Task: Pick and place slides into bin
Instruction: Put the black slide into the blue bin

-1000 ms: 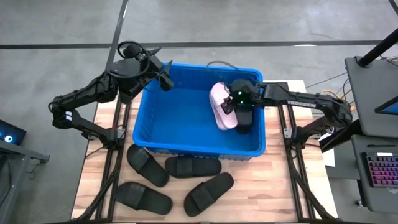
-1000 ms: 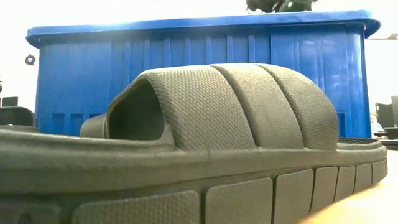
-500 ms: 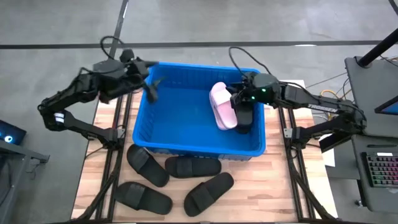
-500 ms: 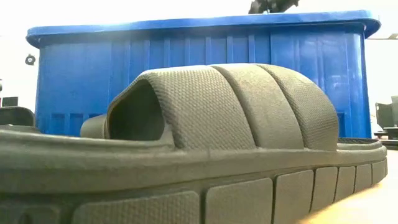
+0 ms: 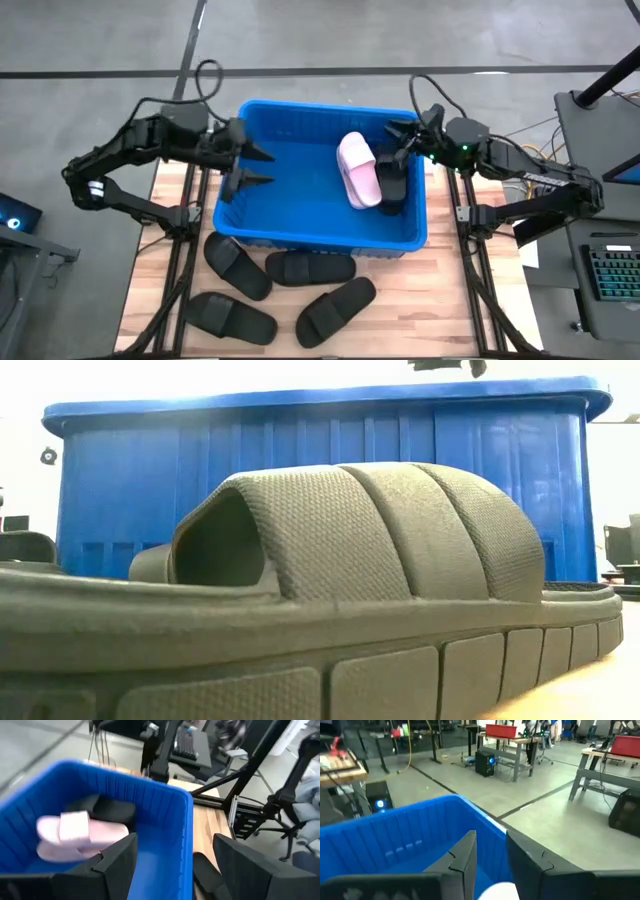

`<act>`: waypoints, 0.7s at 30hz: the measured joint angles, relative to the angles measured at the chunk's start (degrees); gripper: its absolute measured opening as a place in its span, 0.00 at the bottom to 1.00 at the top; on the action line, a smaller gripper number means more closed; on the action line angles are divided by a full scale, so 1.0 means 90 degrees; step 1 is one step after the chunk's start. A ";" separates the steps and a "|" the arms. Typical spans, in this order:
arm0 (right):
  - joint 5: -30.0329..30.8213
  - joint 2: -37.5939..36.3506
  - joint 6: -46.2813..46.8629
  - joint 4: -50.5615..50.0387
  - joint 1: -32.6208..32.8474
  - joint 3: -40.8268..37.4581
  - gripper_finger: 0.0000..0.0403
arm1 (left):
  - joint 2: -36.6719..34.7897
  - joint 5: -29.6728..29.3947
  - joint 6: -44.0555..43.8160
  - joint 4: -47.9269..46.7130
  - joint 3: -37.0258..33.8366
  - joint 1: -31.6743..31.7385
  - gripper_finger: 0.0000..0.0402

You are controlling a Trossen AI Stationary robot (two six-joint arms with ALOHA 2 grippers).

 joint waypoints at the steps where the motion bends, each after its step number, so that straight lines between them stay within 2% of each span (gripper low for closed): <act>1: 0.0001 -0.0016 -0.0014 -0.0102 -0.0002 0.0000 0.23 | 0.0061 0.0001 -0.0178 -0.0009 0.0000 0.0000 0.61; 5: -0.0044 -0.0066 0.0250 -0.0793 -0.0002 0.0000 0.21 | 0.0306 0.0105 -0.0840 -0.0044 0.0000 -0.0044 0.61; 8: -0.0316 -0.0091 0.0625 -0.1633 0.0032 0.0012 0.19 | 0.0524 0.0291 -0.1297 -0.0043 0.0027 -0.0144 0.61; 13: -0.0443 -0.0112 0.0883 -0.2804 0.0141 0.0012 0.17 | 0.0890 0.0591 -0.2371 -0.0046 0.0034 -0.0545 0.61; 16: -0.0439 -0.0105 0.0630 -0.3095 0.0138 0.0012 0.15 | 0.1059 0.0984 -0.2965 -0.0049 0.0034 -0.0911 0.61; 21: -0.0412 -0.0095 0.0289 -0.3093 0.0137 0.0012 0.14 | 0.1250 0.1022 -0.4022 -0.0178 0.0030 -0.1474 0.61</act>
